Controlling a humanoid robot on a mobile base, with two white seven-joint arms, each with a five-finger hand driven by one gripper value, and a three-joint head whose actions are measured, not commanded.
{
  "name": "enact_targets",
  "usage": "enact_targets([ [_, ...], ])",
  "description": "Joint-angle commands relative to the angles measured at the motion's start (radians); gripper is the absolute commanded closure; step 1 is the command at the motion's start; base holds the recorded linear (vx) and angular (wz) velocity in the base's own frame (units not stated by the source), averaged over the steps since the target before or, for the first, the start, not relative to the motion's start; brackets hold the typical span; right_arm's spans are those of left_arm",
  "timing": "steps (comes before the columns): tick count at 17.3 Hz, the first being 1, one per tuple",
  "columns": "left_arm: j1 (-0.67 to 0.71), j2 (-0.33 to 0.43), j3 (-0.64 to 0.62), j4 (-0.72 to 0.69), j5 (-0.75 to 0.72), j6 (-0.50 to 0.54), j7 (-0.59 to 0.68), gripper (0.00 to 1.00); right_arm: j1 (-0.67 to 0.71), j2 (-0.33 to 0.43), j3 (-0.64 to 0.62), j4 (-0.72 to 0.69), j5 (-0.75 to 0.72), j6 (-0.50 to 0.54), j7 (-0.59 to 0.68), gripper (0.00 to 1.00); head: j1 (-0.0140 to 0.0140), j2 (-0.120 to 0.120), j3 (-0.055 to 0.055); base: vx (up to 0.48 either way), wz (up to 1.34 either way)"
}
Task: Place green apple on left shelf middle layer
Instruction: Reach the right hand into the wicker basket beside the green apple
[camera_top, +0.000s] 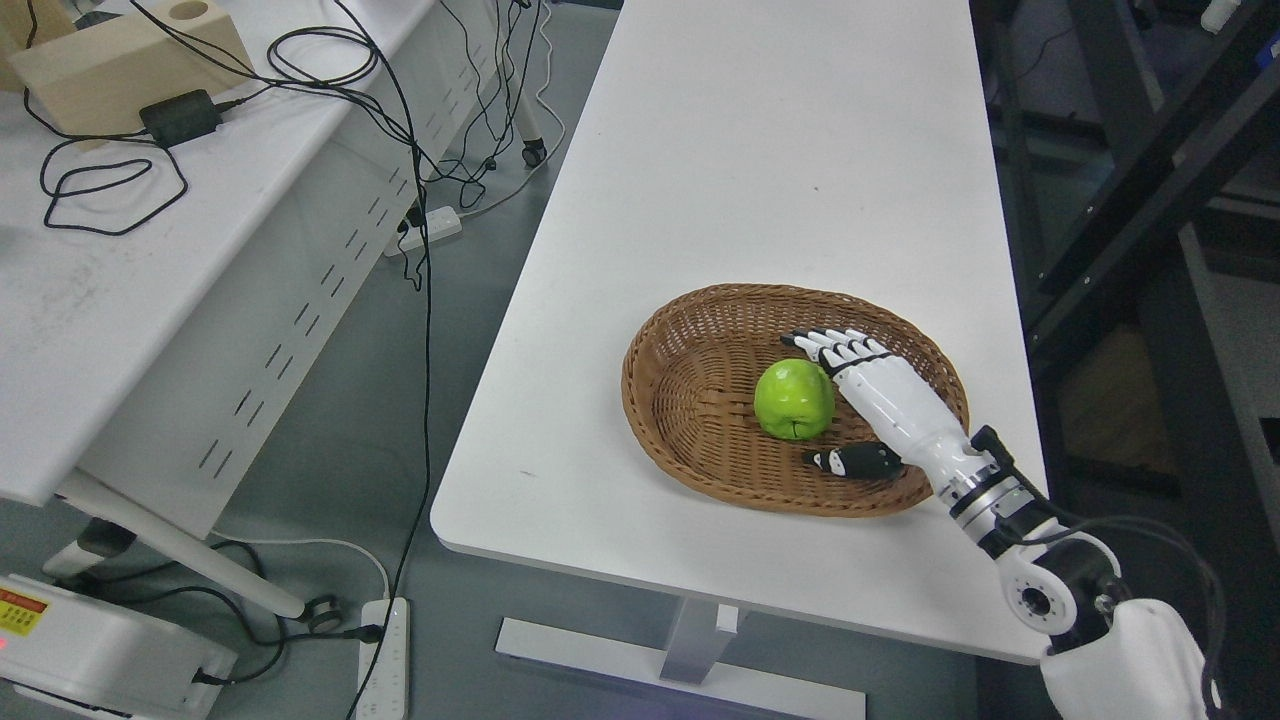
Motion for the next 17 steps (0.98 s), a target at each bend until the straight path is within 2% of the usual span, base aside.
enact_targets([
  [1,0.009,0.017,0.0,0.0,0.0,0.0,-0.001,0.0,-0.02,-0.045,0.018,0.014,-0.006,-0.003,0.004,0.0,0.0,0.0,0.0,0.0,0.0],
  [5,0.009,0.017,0.0,0.0,0.0,0.0,-0.001,0.0,-0.063,-0.045,0.084,0.017,0.002,-0.006,0.125,0.0,0.0,0.0,0.0,0.0,0.0],
  [10,0.009,0.017,0.0,0.0,0.0,0.0,-0.001,0.0,-0.154,-0.036,0.138,0.086,0.002,-0.006,0.129,0.0,0.0,0.0,0.0,0.0,0.0],
  [17,0.009,0.017,0.0,0.0,0.0,0.0,0.001,0.0,-0.203,-0.036,0.192,0.086,-0.005,-0.008,0.134,0.0,0.0,0.0,0.0,0.0,0.0],
])
